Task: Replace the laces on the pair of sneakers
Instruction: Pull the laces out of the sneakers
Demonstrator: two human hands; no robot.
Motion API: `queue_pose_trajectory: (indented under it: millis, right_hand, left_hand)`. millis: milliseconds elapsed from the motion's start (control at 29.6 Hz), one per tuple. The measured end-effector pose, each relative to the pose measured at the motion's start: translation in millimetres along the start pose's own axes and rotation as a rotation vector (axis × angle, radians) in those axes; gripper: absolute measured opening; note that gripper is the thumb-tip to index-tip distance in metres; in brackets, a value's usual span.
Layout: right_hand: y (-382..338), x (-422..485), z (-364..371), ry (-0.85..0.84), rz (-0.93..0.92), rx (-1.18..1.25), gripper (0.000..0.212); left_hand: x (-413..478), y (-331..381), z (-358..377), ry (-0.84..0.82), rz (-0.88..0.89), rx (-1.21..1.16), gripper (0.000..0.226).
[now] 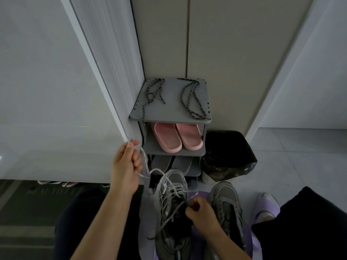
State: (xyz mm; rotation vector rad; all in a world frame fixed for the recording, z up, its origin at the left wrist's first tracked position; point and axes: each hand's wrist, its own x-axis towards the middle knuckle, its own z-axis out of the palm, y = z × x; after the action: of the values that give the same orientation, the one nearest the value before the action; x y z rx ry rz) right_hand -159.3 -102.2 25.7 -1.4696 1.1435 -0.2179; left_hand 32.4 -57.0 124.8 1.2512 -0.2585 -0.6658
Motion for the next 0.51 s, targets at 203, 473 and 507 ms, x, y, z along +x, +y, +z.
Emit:
queue_pose_trajectory:
  millis: [203, 473, 507]
  right_hand:
    - [2.9, -2.2, 1.7, -0.003, -0.033, 0.005, 0.023]
    - [-5.0, 12.5, -1.4, 0.216, 0.029, 0.185, 0.031]
    - [-8.7, 17.8, -9.3, 0.296, 0.039, 0.265, 0.031]
  left_hand:
    - [-34.7, -82.5, -7.2, -0.121, -0.171, 0.661, 0.019]
    - [-57.8, -109.6, -8.7, -0.160, -0.191, 0.733, 0.021]
    - [-55.6, -110.6, -10.8, -0.143, -0.193, 0.722, 0.021]
